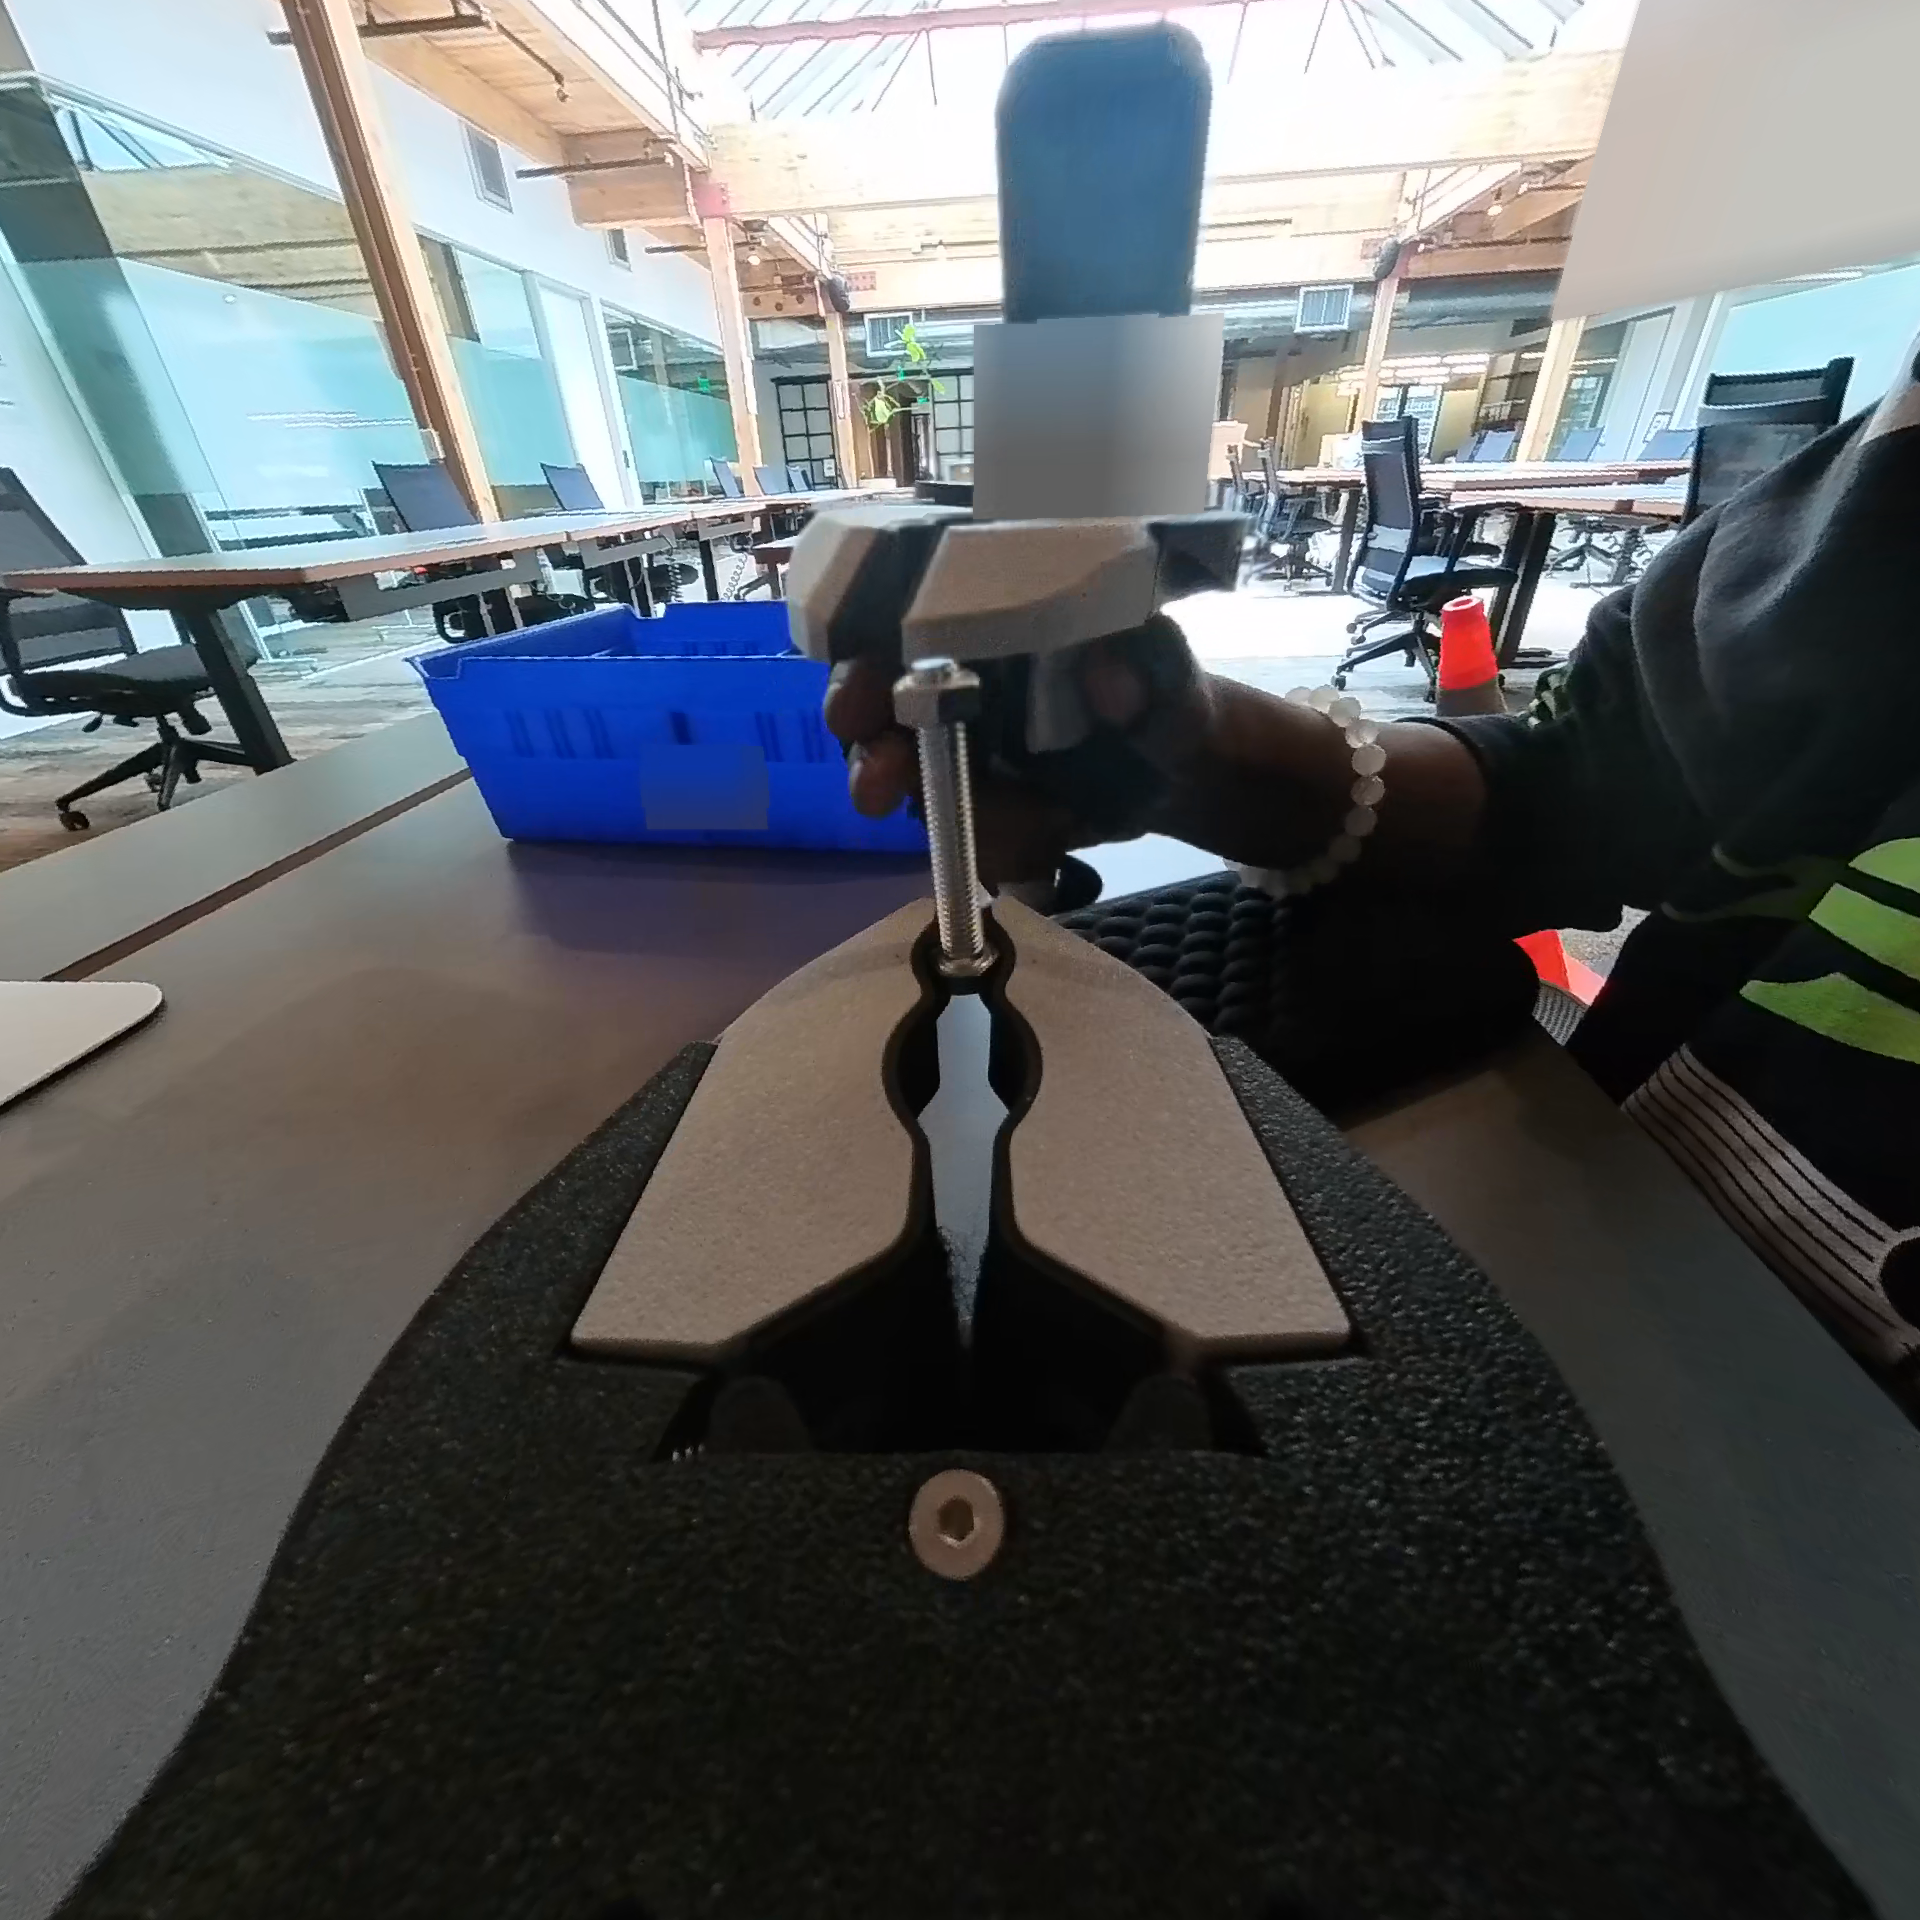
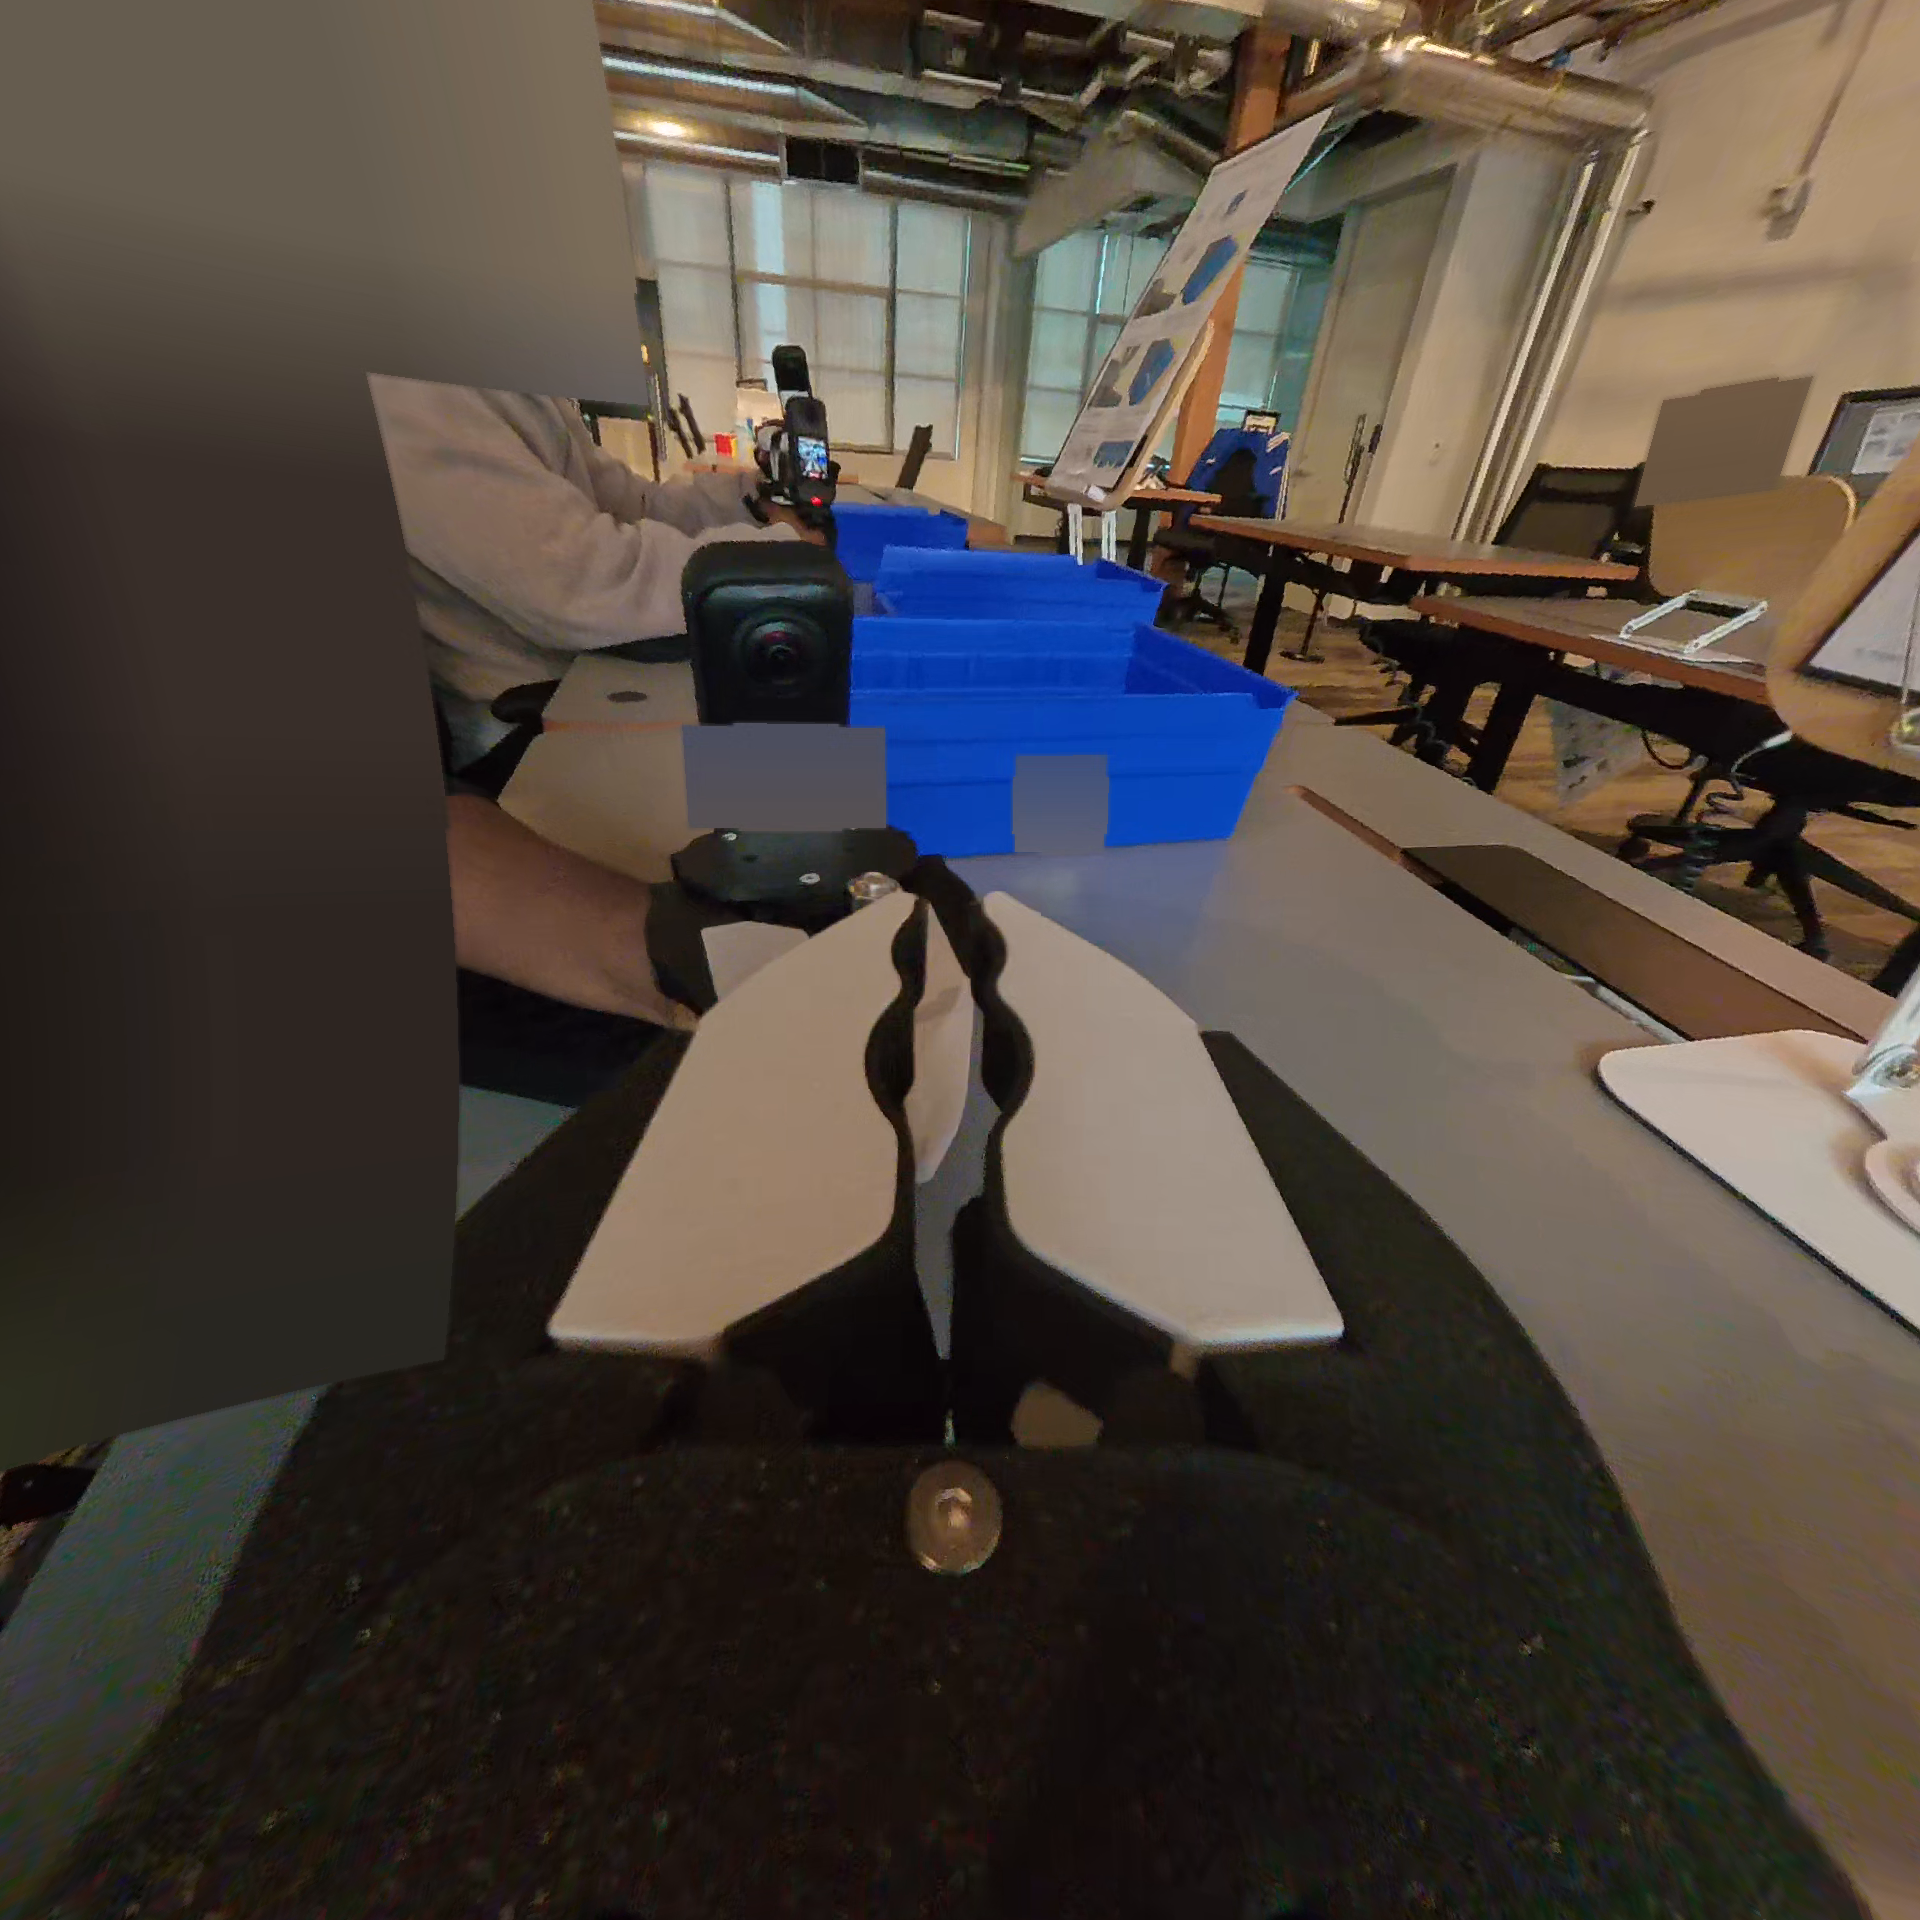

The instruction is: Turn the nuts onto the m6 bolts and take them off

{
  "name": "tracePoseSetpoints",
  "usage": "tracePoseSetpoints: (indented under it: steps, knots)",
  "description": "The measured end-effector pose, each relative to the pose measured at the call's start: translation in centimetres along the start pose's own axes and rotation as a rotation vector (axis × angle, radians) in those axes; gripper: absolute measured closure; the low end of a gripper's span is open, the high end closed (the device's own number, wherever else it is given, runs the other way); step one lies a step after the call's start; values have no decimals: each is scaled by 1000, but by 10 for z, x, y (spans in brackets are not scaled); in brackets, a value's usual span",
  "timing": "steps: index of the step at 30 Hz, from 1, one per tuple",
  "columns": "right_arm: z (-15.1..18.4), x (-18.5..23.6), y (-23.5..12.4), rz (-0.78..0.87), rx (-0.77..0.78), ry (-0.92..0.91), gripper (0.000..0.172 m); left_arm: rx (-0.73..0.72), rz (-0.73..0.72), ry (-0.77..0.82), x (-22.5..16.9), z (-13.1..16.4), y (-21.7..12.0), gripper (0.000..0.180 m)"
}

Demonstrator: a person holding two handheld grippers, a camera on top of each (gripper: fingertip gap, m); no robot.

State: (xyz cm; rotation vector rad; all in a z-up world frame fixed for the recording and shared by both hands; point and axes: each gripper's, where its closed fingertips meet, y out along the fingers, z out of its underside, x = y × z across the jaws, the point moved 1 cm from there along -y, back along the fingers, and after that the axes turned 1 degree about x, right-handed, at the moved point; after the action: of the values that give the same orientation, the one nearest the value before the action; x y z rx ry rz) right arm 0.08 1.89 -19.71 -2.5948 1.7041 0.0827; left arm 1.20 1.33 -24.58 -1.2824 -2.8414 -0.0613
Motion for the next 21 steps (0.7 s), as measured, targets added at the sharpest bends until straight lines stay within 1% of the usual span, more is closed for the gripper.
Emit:
tracePoseSetpoints:
  steps: [2,5,6,10,13,16,17,18,21]
  knots:
    - [-1,3,2,-15,-8,4,161,3,0,2,0,0,0,176]
    - [3,11,10,-37,29,-10,140,4,1,4,0,1,1,176]
    - [4,12,11,-34,37,-15,139,5,2,6,-1,1,1,176]
    - [2,1,2,2,12,6,164,-5,-3,-8,1,0,0,176]
    - [-2,2,1,-12,-10,10,162,-1,-2,-3,1,0,0,176]
    - [3,10,9,-37,24,-7,146,5,1,5,0,1,1,176]
    - [4,11,10,-38,30,-10,143,5,1,5,0,1,1,176]
    - [4,11,11,-36,27,-7,145,5,2,5,0,1,1,176]
    - [3,4,5,-15,17,-2,163,0,0,1,0,0,0,176]
